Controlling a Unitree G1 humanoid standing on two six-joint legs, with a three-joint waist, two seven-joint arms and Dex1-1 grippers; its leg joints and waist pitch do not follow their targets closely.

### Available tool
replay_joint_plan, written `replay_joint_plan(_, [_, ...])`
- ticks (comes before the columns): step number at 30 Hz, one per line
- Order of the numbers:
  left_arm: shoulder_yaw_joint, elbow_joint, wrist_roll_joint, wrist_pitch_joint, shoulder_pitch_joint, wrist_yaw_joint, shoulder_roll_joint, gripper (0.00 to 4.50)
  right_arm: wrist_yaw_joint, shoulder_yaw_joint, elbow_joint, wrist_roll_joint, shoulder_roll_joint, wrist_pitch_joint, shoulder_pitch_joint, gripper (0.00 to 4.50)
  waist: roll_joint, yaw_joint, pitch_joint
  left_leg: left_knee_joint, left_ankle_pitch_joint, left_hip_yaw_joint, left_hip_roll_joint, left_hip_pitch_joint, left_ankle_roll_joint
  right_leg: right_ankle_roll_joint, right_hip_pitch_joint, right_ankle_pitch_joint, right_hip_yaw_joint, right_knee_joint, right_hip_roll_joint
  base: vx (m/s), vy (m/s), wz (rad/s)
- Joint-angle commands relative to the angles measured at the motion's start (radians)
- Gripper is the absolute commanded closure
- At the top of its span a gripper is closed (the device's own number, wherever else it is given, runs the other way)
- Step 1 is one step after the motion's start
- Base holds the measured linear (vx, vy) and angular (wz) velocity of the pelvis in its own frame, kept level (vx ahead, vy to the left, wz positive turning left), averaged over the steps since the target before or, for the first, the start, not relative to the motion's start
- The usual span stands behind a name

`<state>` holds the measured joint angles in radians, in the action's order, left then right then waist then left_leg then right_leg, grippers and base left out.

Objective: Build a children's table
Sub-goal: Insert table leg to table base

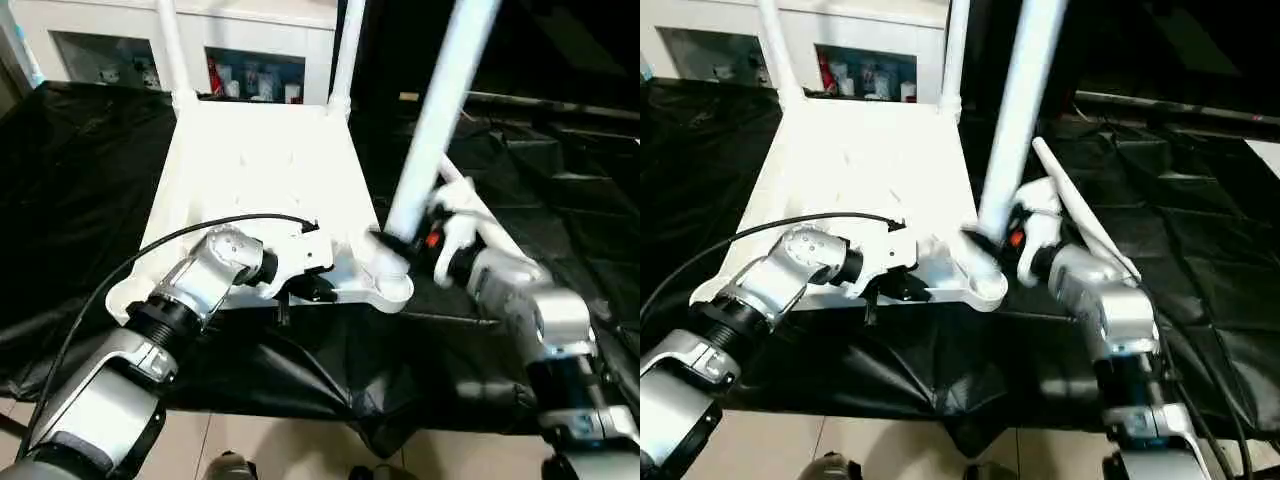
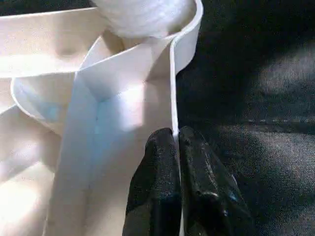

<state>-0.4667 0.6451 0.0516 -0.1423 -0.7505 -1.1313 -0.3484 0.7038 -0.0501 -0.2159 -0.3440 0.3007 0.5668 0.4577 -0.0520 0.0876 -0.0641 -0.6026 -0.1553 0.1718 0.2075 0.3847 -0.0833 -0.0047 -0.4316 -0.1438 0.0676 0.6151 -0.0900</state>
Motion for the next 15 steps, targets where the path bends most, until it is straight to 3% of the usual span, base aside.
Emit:
replay_joint_plan(1, [0.049,-0.001,-0.009,-0.011,-0.009,0.032,-0.005,4.5,0.016,0.002,0.028,-0.007,0.024,0.015,-0.002,2.55,0.011,0.0,0.083,0.071,-0.307,0.0,0.01,-0.019,-0.02,-0.157,0.064,-0.34,-0.03,-0.081,-0.039,0.0,0.0,0.0])
replay_joint_plan(5, [0.078,-0.019,-0.04,-0.008,0.013,0.022,-0.011,4.5,0.018,-0.001,-0.023,0.018,0.027,-0.002,0.007,2.55,0.002,-0.003,0.082,0.07,-0.296,-0.001,0.007,-0.013,-0.021,-0.135,0.066,-0.385,-0.028,-0.086,-0.043,0.0,0.0,0.0])
replay_joint_plan(10, [0.072,-0.035,-0.033,0.01,0.039,0.025,-0.01,4.5,-0.004,0.003,-0.095,0.039,0.013,-0.05,0.032,2.55,0.004,-0.005,0.083,0.069,-0.285,0.001,0.01,-0.016,-0.018,-0.148,0.059,-0.361,-0.029,-0.083,-0.043,0.0,0.0,0.0])
replay_joint_plan(15, [0.065,-0.045,-0.023,0.023,0.048,0.013,-0.008,4.5,-0.003,0.017,-0.168,0.036,-0.008,-0.081,0.063,2.55,0.004,-0.01,0.084,0.07,-0.281,0.001,0.009,-0.014,-0.014,-0.16,0.063,-0.333,-0.029,-0.079,-0.042,0.0,0.0,0.0])
